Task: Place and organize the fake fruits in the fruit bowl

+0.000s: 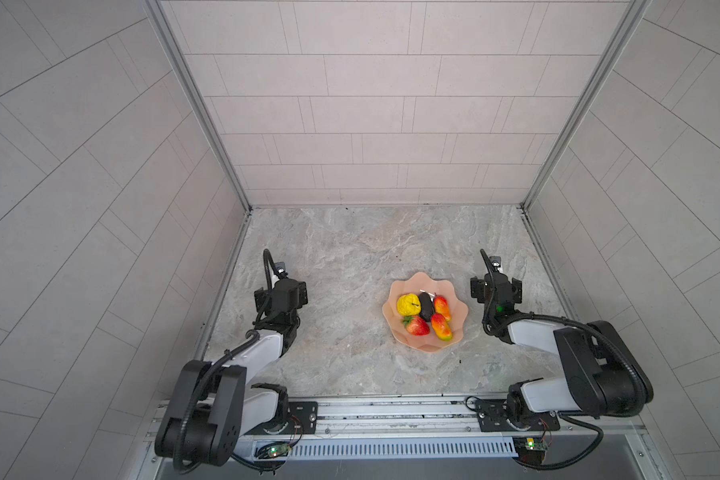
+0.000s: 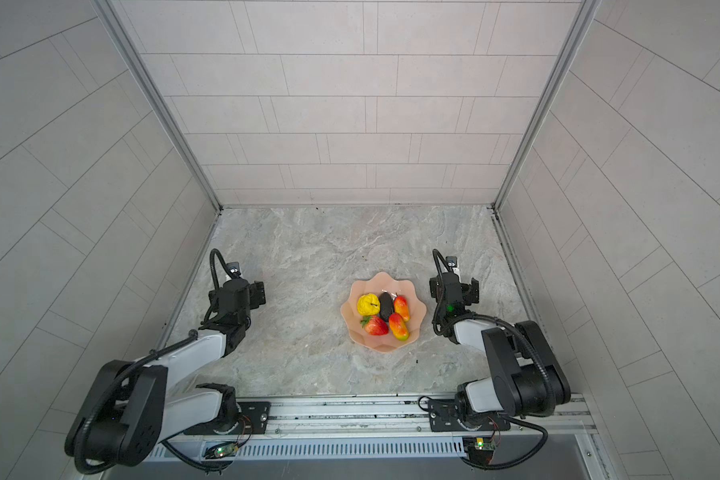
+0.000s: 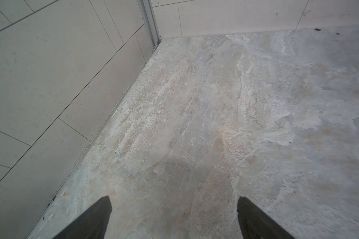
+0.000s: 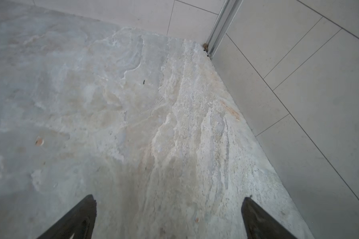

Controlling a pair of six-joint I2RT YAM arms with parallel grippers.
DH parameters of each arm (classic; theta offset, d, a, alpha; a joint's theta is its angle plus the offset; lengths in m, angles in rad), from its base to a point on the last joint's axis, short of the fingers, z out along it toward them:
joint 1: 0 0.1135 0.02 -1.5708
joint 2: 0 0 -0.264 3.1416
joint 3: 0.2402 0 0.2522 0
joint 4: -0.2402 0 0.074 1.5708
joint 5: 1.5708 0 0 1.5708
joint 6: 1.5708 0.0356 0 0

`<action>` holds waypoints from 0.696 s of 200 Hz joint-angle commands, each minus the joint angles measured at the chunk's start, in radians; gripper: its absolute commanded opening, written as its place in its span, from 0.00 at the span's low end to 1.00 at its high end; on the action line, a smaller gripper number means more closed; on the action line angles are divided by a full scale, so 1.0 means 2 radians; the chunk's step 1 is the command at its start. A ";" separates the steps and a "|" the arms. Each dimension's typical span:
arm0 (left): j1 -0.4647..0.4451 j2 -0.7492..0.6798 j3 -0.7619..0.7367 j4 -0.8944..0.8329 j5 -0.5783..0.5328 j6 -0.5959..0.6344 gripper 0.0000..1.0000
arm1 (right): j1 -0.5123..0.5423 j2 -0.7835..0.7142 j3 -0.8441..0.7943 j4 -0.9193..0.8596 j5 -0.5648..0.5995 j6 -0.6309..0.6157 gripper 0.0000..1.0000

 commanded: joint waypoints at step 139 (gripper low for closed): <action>0.031 0.153 0.056 0.140 0.073 0.004 1.00 | -0.023 0.041 0.018 0.059 -0.051 0.012 1.00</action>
